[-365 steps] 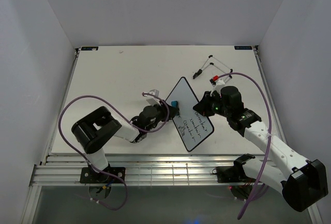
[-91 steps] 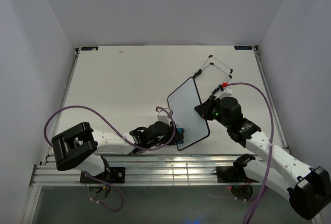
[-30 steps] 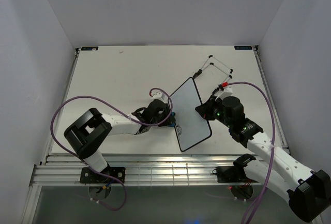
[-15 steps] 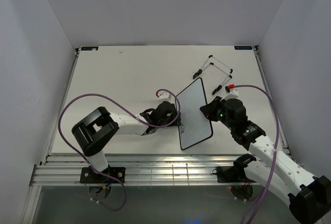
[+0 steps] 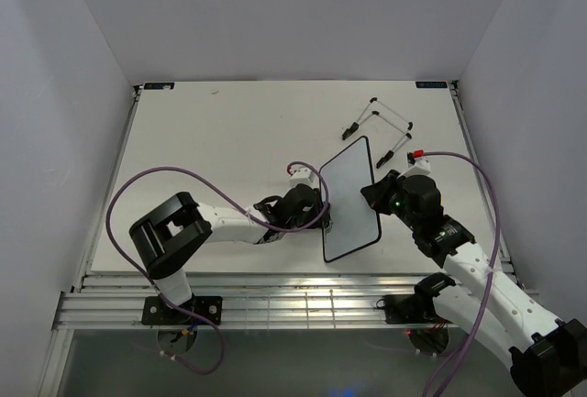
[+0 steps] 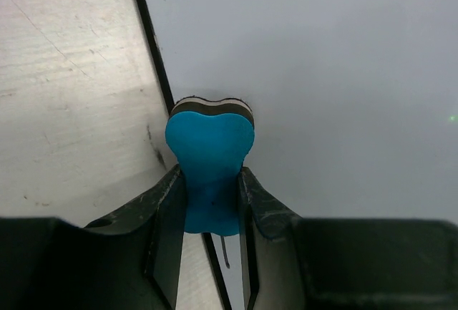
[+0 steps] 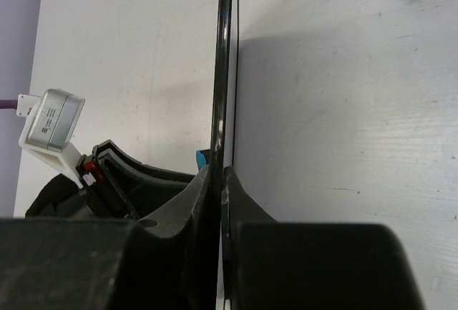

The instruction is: Erase the whiteboard

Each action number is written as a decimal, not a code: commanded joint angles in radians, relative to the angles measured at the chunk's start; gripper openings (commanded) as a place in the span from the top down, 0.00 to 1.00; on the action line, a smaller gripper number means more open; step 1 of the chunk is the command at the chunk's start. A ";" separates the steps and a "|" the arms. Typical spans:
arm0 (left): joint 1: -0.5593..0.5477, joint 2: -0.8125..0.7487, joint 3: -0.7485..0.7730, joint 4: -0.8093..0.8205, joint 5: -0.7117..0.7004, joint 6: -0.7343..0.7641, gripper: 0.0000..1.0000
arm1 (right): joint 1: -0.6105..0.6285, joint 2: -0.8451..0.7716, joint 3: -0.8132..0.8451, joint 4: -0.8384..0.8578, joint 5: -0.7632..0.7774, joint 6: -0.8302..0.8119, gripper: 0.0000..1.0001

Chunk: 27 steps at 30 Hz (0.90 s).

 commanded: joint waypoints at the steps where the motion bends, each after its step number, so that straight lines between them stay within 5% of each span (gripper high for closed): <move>1: -0.098 -0.035 -0.021 0.073 0.268 -0.014 1.00 | 0.015 0.010 0.006 0.267 -0.113 0.036 0.92; 12: -0.100 -0.079 -0.079 0.135 0.529 0.163 1.00 | -0.049 0.024 0.021 0.267 -0.248 -0.006 0.92; 15: -0.085 -0.180 -0.148 0.103 0.425 0.153 1.00 | -0.066 0.042 0.049 0.251 -0.292 -0.029 0.92; 20: 0.072 -0.312 -0.202 -0.176 0.061 -0.046 1.00 | -0.084 0.053 0.066 0.226 -0.364 -0.052 0.92; 27: 0.101 -0.239 -0.112 -0.301 -0.025 -0.030 1.00 | -0.103 0.074 0.086 0.229 -0.424 -0.072 0.92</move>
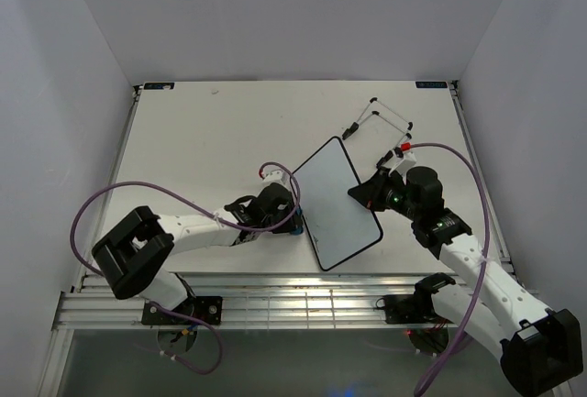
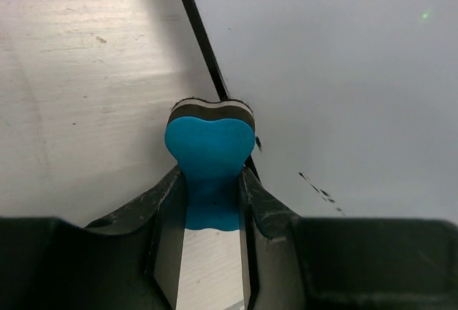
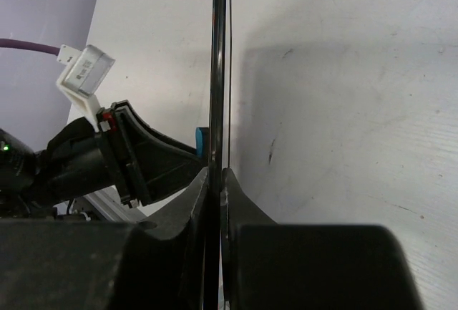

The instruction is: Erase the whiteboard

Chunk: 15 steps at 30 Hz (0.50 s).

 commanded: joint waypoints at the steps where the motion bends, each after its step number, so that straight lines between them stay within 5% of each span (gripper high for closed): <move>1: 0.002 0.027 0.050 -0.087 -0.083 -0.011 1.00 | -0.009 0.005 0.079 0.132 -0.080 -0.013 0.92; 6: 0.002 0.081 0.041 0.046 -0.028 0.137 1.00 | -0.016 0.028 0.090 0.130 -0.143 -0.015 0.92; 15: 0.002 0.026 0.029 0.152 0.053 0.183 1.00 | -0.016 0.048 0.085 0.144 -0.190 0.060 0.92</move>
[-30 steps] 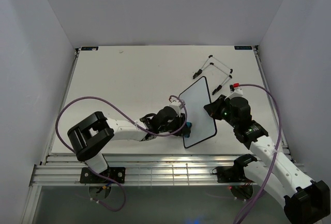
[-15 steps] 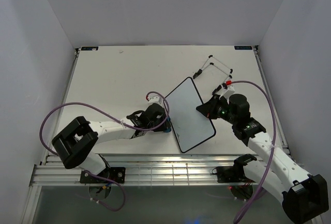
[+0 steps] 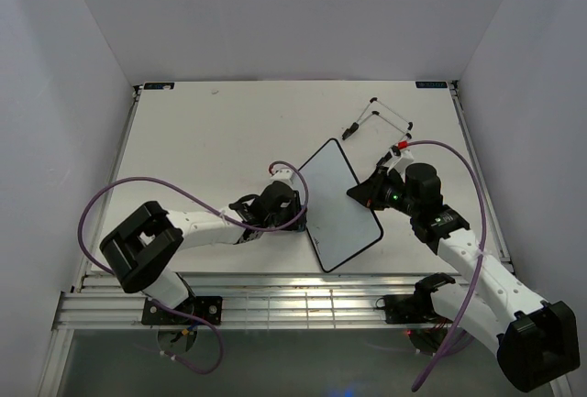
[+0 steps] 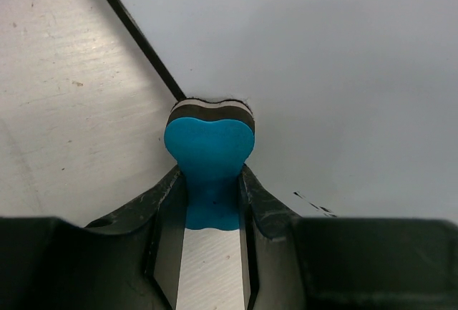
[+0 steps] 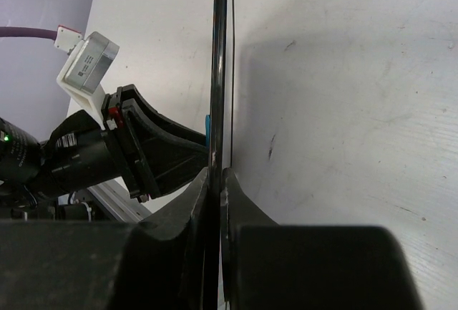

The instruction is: Erase the whiteboard

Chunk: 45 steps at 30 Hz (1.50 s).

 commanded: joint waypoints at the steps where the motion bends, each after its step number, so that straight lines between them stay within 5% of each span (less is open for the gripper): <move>1: 0.001 -0.054 0.006 0.076 0.038 0.037 1.00 | 0.005 -0.002 0.066 0.143 -0.118 0.097 0.92; 7: 0.001 0.022 0.058 0.010 0.019 0.028 1.00 | 0.005 -0.019 0.058 0.155 -0.087 0.152 0.92; 15: -0.046 -0.036 -0.006 0.142 0.022 0.061 1.00 | -0.009 -0.016 0.028 0.278 -0.207 0.285 0.92; 29: -0.143 -0.117 0.020 0.194 0.036 0.061 1.00 | -0.012 -0.044 0.044 0.264 -0.167 0.275 0.92; 38: -0.200 -0.092 0.063 -0.001 -0.080 0.000 1.00 | -0.032 -0.053 0.098 0.232 -0.116 0.249 0.92; 45: -0.211 -0.123 0.018 0.028 -0.039 -0.066 1.00 | -0.055 -0.081 0.129 0.232 -0.074 0.258 0.92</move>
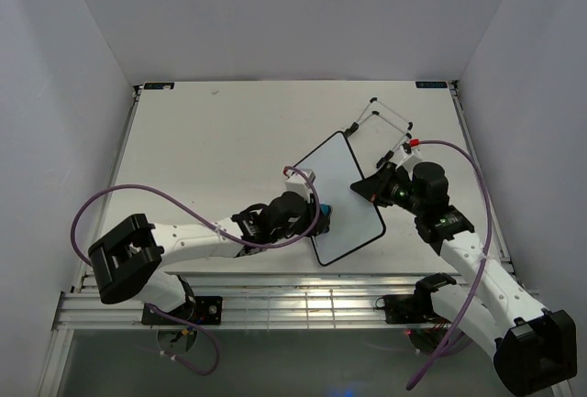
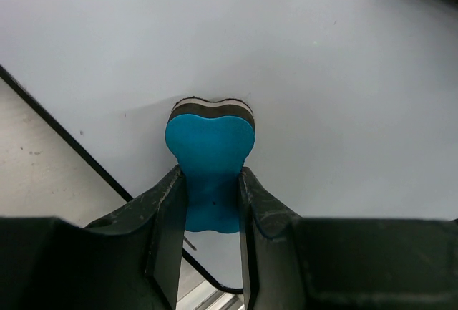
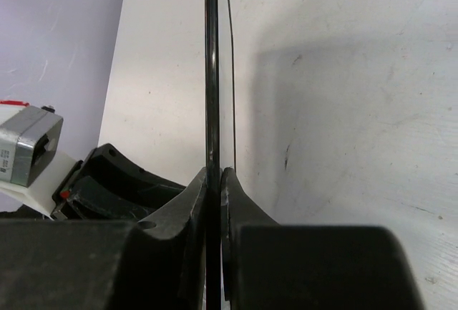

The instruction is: Erase the whiteboard

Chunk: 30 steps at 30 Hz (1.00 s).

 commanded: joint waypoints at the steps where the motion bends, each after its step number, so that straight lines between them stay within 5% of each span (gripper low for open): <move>1: -0.028 -0.017 -0.023 -0.049 0.038 -0.058 1.00 | -0.012 -0.050 0.140 0.212 -0.057 0.137 0.92; 16: -0.035 -0.033 -0.020 -0.202 -0.054 -0.253 1.00 | -0.027 -0.062 0.194 0.221 -0.043 0.134 0.92; 30: 0.058 -0.080 0.042 -0.194 -0.146 -0.166 1.00 | -0.029 -0.077 0.117 0.224 -0.166 0.190 0.92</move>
